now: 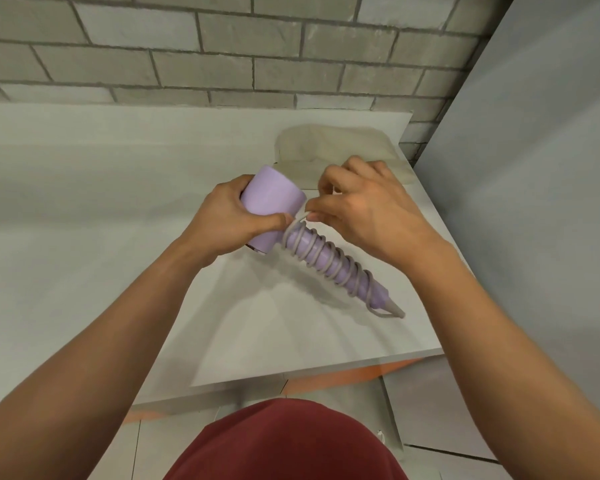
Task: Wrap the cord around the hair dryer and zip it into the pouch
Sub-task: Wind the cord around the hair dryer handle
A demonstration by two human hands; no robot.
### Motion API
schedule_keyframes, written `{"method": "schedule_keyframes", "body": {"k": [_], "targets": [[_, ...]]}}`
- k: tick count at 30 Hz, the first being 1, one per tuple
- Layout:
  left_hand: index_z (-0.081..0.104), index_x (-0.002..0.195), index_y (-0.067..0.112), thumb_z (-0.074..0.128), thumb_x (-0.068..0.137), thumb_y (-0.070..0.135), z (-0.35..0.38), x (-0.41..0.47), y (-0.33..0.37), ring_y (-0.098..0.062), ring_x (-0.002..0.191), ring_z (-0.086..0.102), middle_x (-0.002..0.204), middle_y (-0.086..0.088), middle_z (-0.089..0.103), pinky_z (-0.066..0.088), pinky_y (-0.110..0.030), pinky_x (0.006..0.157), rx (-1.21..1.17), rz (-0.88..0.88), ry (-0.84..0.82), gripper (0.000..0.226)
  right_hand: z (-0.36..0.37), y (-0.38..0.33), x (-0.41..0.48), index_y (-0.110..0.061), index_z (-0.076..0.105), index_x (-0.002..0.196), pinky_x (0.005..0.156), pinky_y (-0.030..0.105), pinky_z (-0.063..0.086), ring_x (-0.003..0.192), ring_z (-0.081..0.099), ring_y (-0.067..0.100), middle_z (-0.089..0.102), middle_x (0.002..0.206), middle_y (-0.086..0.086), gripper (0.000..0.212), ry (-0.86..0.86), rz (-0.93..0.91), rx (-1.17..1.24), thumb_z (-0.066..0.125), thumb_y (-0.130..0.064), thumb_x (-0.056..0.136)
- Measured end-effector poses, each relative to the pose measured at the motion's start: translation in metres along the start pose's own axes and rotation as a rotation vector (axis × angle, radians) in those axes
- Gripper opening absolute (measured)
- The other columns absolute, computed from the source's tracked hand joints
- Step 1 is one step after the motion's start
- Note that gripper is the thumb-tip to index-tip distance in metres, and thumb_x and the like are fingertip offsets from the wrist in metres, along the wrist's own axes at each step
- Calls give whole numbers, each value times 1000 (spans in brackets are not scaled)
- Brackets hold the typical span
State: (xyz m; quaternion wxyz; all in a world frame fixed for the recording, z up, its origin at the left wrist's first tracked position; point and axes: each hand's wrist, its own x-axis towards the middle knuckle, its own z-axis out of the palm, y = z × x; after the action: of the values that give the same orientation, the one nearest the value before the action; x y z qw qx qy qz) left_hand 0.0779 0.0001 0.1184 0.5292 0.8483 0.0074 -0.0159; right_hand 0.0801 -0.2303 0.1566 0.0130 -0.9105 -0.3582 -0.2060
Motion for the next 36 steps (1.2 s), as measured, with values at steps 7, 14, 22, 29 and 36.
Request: {"method": "schedule_keyframes", "body": {"k": [7, 14, 22, 29, 36], "targets": [[68, 102, 27, 94, 67, 36, -3, -5, 0, -3, 74, 67, 91, 12, 72, 50, -18, 57, -75, 11, -61, 44, 19, -4, -6, -20, 81, 102, 64, 40, 52, 79, 66, 30, 71, 87, 1, 39, -117, 211, 312, 50, -44, 98], [69, 106, 27, 94, 62, 39, -2, -7, -3, -7, 81, 71, 96, 10, 74, 54, -22, 60, -81, 27, -87, 51, 21, -12, -7, -19, 81, 103, 74, 41, 49, 71, 58, 21, 73, 80, 3, 22, -269, 377, 563, 59, -22, 104], [67, 110, 28, 94, 72, 25, -6, -3, -1, 2, 79, 67, 90, 22, 71, 49, -14, 61, -76, 107, -70, 47, 6, -30, -17, -26, 78, 108, 95, 40, 58, 98, 71, 12, 72, 108, -5, 15, -328, 548, 992, 70, -26, 96], [67, 113, 26, 89, 64, 38, -6, 2, 2, -6, 86, 69, 97, 15, 72, 54, -20, 67, -90, 165, -55, 55, 12, -39, -13, -27, 73, 113, 89, 44, 61, 92, 75, 14, 77, 105, -10, 41, -236, 676, 1006, 90, -38, 78], [68, 113, 27, 95, 68, 29, -12, 12, 12, -5, 87, 70, 99, 12, 73, 55, -23, 67, 17, 163, -150, 52, 21, -48, -10, -26, 35, 131, 75, 37, 64, 77, 75, 12, 73, 113, -8, 85, -153, 793, 1040, 95, -36, 71]]}}
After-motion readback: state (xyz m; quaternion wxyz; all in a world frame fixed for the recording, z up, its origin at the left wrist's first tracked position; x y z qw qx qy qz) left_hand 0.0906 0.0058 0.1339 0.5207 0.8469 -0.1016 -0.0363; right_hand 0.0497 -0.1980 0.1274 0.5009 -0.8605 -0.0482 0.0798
